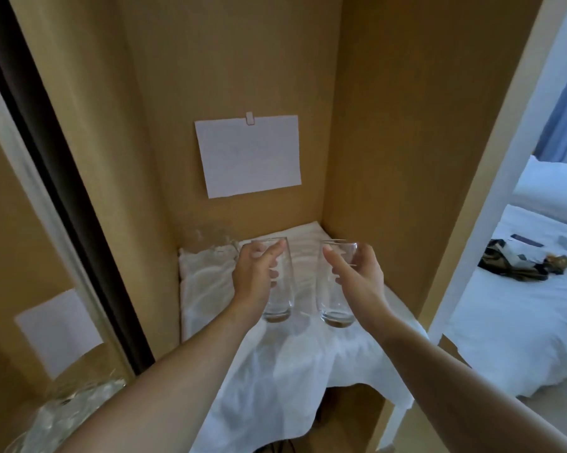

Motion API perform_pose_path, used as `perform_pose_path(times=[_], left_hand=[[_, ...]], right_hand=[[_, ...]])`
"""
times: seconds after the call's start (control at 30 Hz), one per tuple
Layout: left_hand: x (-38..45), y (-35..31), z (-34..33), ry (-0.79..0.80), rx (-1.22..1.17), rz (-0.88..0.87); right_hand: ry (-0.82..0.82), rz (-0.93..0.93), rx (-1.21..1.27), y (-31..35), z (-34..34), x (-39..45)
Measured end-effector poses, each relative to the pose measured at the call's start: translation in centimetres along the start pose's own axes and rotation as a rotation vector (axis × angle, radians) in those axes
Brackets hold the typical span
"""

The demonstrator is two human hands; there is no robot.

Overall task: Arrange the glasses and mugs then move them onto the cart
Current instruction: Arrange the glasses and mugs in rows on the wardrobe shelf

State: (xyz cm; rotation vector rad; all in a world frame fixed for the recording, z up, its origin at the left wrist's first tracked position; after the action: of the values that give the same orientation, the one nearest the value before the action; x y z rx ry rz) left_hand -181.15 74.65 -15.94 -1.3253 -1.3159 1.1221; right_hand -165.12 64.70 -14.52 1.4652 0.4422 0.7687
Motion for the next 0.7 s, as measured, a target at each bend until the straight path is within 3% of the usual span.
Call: perform_pose_path(times=[0.33,0.7], left_hand=[[5.9,4.2,-0.5,-0.114,0.074,0.089],[12.9,7.2,-0.7,-0.302,0.198,0.153]], right_hand=[[0.115,-0.068,-0.063,-5.4,-4.8,7.1],[0.375,-0.107,-0.116,-10.2,-12.9,16.2]])
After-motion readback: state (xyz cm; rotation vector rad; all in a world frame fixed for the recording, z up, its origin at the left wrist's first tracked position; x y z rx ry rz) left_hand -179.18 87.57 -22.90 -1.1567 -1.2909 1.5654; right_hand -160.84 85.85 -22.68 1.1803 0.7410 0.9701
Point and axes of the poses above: each hand's wrist, its own x-axis towards the middle knuckle, its own z-axis out of the back of the hand, y = z × x, the point moved 1 cm from there along x, towards the middle knuckle, and after that the axes turned 6 degrees about -y, right-handed, at the moved point
